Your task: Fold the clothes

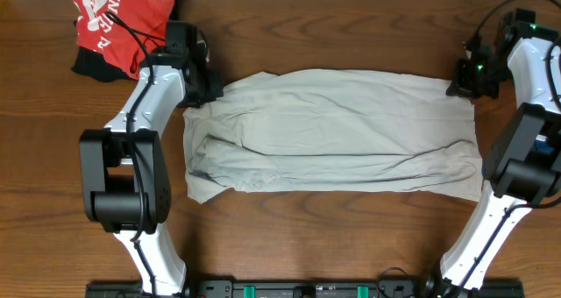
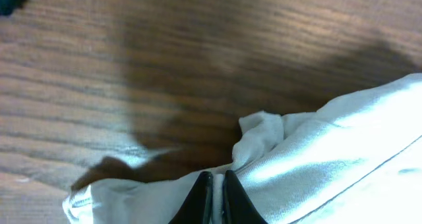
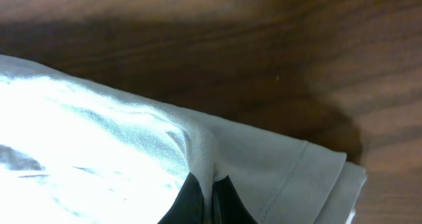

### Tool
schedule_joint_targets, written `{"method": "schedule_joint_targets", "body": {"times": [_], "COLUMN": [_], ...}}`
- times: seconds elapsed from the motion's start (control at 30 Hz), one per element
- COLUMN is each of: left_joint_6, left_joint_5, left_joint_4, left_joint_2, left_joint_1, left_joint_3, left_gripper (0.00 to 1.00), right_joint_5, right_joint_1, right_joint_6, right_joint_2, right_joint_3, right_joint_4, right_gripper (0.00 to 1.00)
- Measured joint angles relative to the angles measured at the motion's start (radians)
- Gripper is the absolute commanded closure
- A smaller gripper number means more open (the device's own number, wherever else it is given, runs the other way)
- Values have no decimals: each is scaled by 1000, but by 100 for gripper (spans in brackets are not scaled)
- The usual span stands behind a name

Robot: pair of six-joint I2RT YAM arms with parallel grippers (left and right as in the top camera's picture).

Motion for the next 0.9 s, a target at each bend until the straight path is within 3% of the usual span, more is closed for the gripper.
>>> {"method": "schedule_joint_targets", "body": {"times": [0.9], "left_joint_6": [31], "left_joint_5": [-55], "left_joint_4": [-204], "left_joint_2": [-23], "left_joint_1": [24], "left_joint_3": [0], "left_gripper": [94], "right_joint_5": [270], "right_joint_1": [0], "right_joint_6": [122], "right_joint_2": [-40], "right_joint_3": [0], "right_joint_4": [-167], "right_gripper": [99]}}
